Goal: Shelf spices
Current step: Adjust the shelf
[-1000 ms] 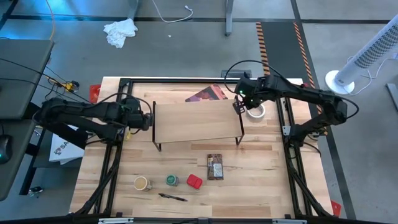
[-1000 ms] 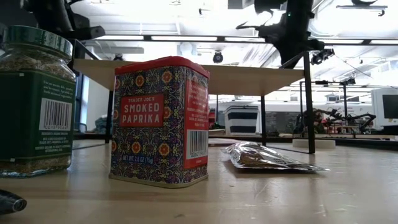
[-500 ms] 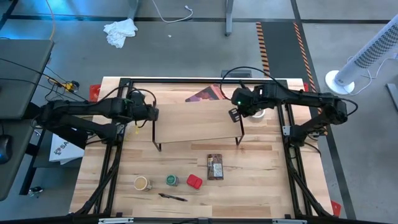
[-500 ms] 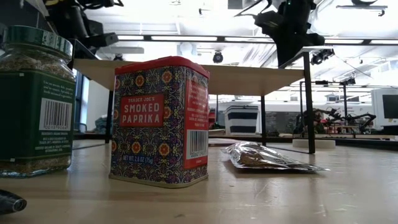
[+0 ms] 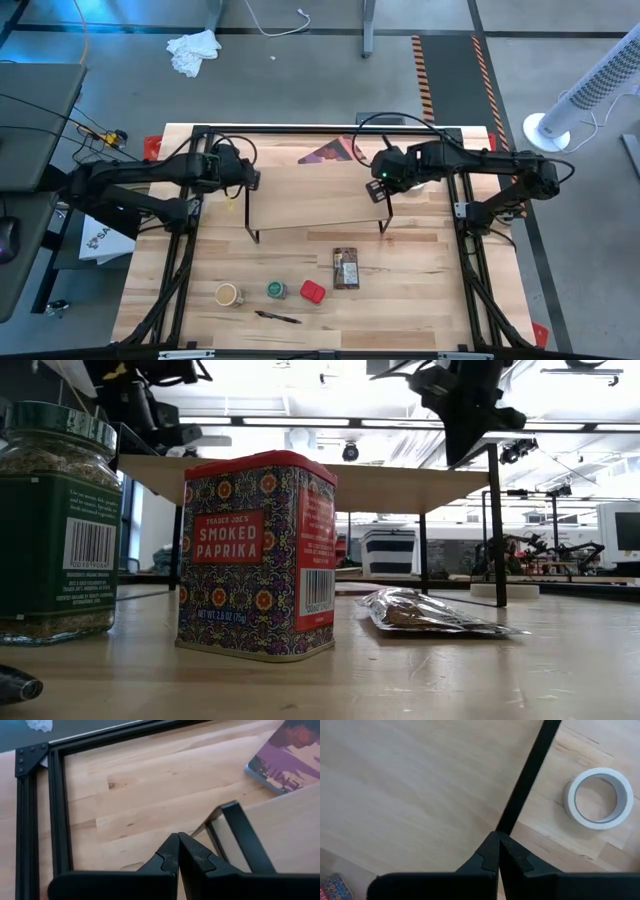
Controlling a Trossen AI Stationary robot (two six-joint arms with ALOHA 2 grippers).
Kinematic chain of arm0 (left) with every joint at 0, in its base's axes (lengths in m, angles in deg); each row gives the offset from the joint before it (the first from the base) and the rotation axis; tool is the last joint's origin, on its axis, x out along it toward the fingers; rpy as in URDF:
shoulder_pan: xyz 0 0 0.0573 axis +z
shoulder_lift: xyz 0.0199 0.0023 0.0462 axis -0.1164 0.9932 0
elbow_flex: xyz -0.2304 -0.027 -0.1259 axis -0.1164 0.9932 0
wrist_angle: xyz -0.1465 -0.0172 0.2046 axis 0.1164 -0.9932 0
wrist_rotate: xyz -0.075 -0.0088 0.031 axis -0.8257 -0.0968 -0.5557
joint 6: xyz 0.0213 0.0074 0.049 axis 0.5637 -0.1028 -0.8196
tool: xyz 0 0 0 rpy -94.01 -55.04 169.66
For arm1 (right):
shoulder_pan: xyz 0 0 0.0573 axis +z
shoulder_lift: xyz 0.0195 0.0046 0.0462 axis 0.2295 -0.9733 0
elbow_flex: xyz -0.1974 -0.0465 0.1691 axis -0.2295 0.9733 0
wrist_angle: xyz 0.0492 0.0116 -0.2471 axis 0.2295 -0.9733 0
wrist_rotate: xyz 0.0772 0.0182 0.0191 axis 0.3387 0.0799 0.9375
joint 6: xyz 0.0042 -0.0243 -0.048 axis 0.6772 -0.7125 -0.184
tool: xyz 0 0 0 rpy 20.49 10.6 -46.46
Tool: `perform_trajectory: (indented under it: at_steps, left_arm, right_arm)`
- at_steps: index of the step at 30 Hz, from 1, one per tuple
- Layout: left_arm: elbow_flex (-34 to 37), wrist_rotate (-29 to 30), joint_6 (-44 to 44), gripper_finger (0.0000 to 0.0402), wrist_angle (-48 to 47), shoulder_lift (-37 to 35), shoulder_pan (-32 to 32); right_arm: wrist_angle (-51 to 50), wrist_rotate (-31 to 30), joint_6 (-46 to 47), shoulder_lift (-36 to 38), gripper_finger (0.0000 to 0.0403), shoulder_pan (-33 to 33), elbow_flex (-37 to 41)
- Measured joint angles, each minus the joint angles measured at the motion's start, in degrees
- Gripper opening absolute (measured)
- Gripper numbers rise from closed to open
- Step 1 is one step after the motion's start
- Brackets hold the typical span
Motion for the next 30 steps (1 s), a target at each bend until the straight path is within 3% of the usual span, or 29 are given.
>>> perform_trajectory:
  at_steps: [15, 18, 24, 30]
  left_arm:
    - [-3.0, -1.1, -5.1, 0.0000, -1.3, -4.7, 0.8]
    - [-4.0, -1.8, -2.3, 0.0000, -5.7, -6.3, -0.4]
    - [-4.0, -11.8, 4.4, 0.0000, -10.8, -7.4, -4.6]
    - [-3.9, -12.2, 11.3, 0.0000, -10.0, -6.0, -10.2]
  right_arm:
    - [0.7, -5.7, 2.0, 5.1, 0.0000, 1.3, 0.0]
    - [-1.6, -6.5, 3.7, 6.6, 0.0000, 1.3, 0.0]
    - [-7.4, -4.8, 6.4, 6.6, 0.0000, 1.7, 0.0]
    - [-8.6, -2.4, 5.5, 4.8, 0.0000, 1.8, 0.1]
